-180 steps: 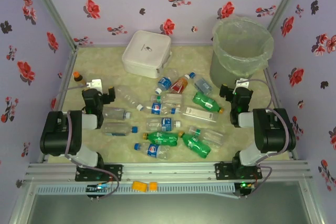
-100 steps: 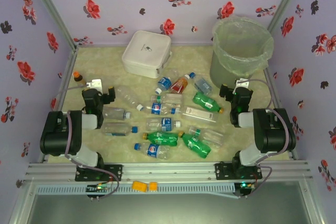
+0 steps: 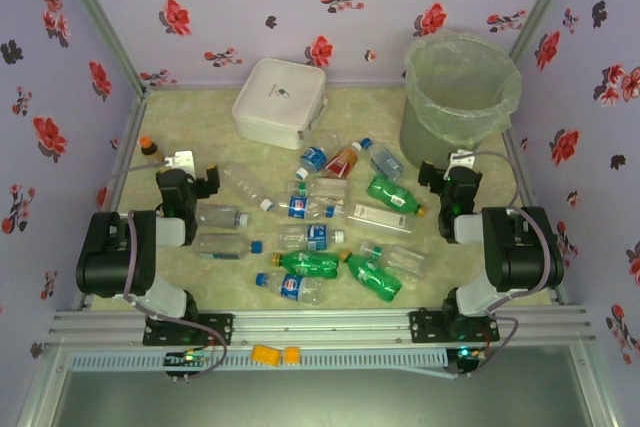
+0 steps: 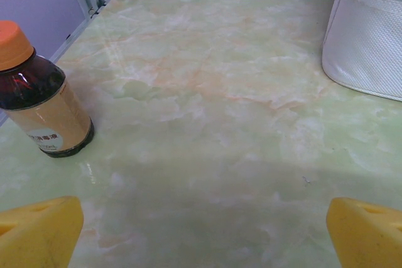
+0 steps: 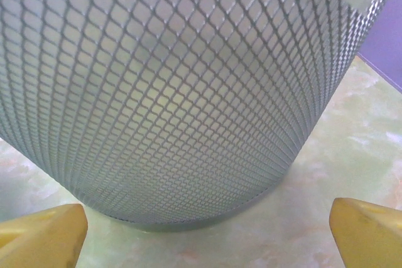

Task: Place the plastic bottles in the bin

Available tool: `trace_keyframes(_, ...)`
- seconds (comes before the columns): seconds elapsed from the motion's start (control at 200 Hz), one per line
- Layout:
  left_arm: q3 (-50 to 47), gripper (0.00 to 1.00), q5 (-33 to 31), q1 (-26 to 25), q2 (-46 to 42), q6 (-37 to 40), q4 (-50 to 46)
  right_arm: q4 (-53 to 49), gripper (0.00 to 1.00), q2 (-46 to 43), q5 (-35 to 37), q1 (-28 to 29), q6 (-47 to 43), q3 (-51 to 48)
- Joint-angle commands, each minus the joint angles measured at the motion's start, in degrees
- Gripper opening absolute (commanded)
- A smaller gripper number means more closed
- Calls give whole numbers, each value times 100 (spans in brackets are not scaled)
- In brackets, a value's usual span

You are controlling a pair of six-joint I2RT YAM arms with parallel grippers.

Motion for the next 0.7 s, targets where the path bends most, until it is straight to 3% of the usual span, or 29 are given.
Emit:
trace_keyframes(0.0,112,100,-357,-12,-374,-28,-341,0,100,-445,252,49,-12,-142)
trace_keyframes(0.13,255,100,-703,-40,-1033,-232,-1096,-1496,100,-1338,733,81,359,144)
trace_keyframes(0.285,705,100,-1403,-209,-1519,-858,-2126,-2822,100,-2286,743,128,930,362)
trace_keyframes(0.505,960,100,-833,-843,-2254,-2201,-2919,-5623,99,-3178,394,353,2071,1198)
trace_keyframes(0.695,1084,100,-237,-1830,-2341,-2830,-3204,-7765,100,-3005,-255,839,2675,2170)
